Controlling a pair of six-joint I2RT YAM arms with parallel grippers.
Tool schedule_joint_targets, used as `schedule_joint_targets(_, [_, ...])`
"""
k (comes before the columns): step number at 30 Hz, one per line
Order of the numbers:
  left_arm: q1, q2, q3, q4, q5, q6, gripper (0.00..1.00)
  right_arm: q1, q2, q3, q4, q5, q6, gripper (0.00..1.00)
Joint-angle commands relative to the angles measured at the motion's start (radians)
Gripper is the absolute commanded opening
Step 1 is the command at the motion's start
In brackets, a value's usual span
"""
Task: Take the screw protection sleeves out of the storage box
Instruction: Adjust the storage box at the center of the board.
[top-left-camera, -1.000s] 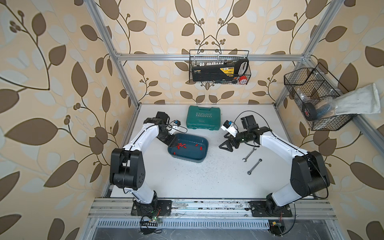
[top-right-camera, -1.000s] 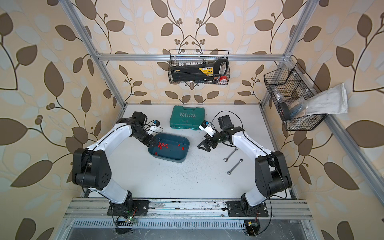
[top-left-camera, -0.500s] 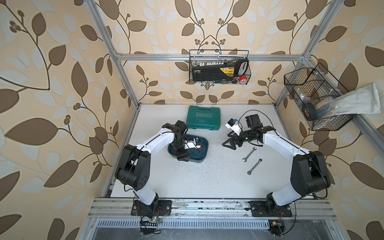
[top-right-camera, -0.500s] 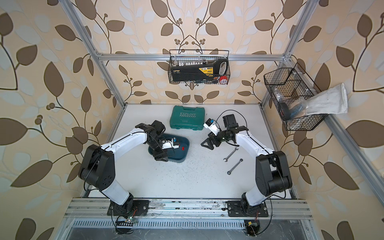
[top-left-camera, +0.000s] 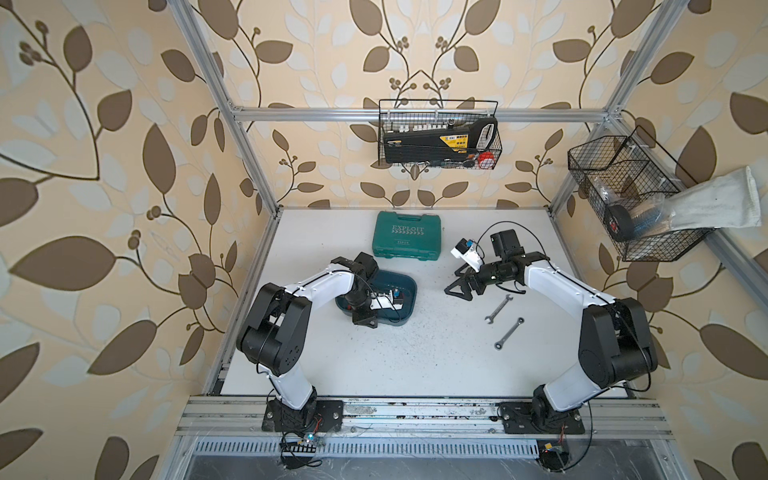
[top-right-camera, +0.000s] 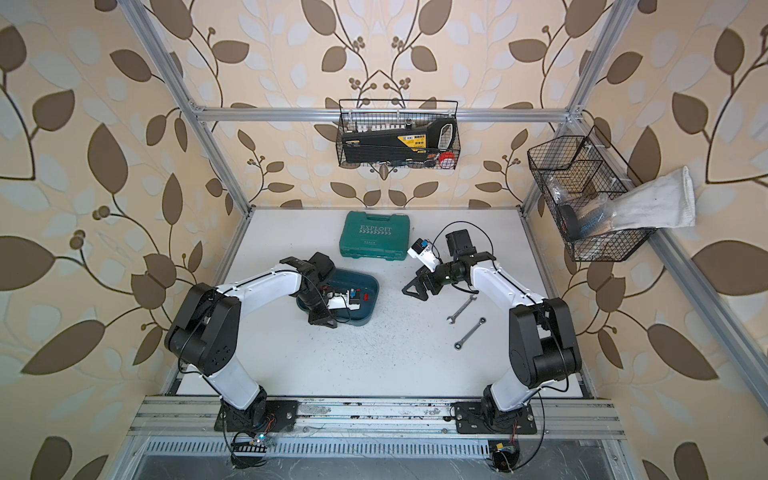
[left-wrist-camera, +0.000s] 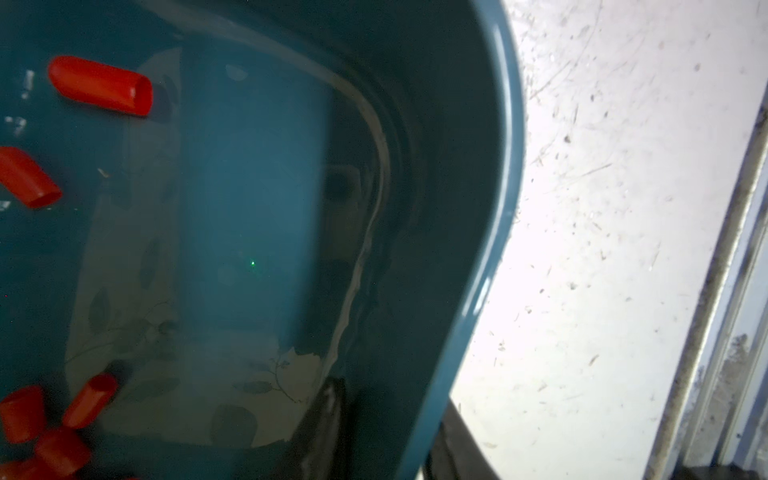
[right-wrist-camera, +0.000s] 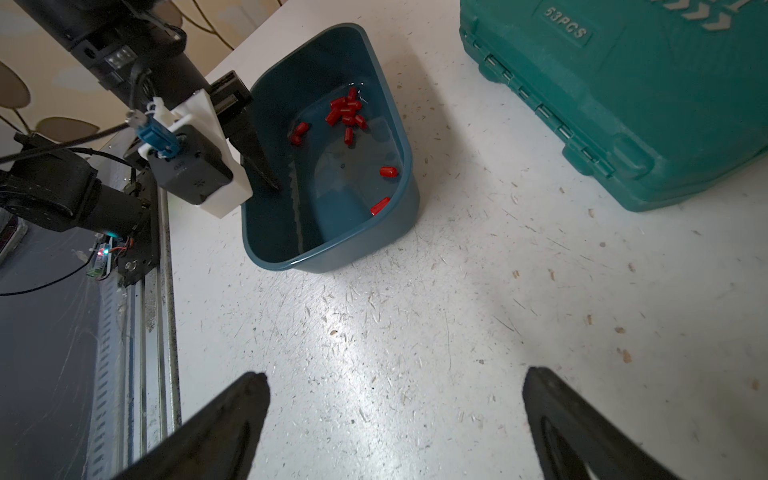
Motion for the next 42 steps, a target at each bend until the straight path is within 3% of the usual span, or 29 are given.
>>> schedule_joint_targets(1, [-0.011, -0.016, 0.013, -0.04, 0.018, -0.003, 0.25, -0.001, 0.014, 0.006, -0.024, -0.029, 0.007, 0.99])
schedule_joint_targets(10, [-0.028, -0.038, 0.159, -0.275, 0.115, -0.036, 0.0, -0.008, 0.008, 0.002, -0.018, -0.025, 0.014, 0.99])
schedule_joint_targets(17, [-0.029, 0.07, 0.353, -0.53, 0.242, -0.045, 0.0, -0.014, -0.003, 0.001, -0.016, -0.025, 0.014, 0.99])
schedule_joint_targets(25, [-0.028, 0.132, 0.481, -0.608, 0.31, -0.025, 0.0, -0.023, -0.009, -0.001, -0.015, -0.032, 0.016, 0.99])
schedule_joint_targets(32, [-0.025, 0.167, 0.519, -0.618, 0.242, -0.005, 0.0, -0.025, 0.008, 0.001, -0.015, -0.043, 0.021, 0.99])
schedule_joint_targets(38, [-0.022, 0.172, 0.546, -0.622, 0.278, -0.003, 0.0, -0.025, 0.009, 0.002, -0.018, -0.043, 0.02, 0.99])
schedule_joint_targets(42, [-0.018, 0.169, 0.553, -0.62, 0.244, -0.029, 0.0, -0.024, 0.005, 0.002, -0.015, -0.043, 0.019, 0.99])
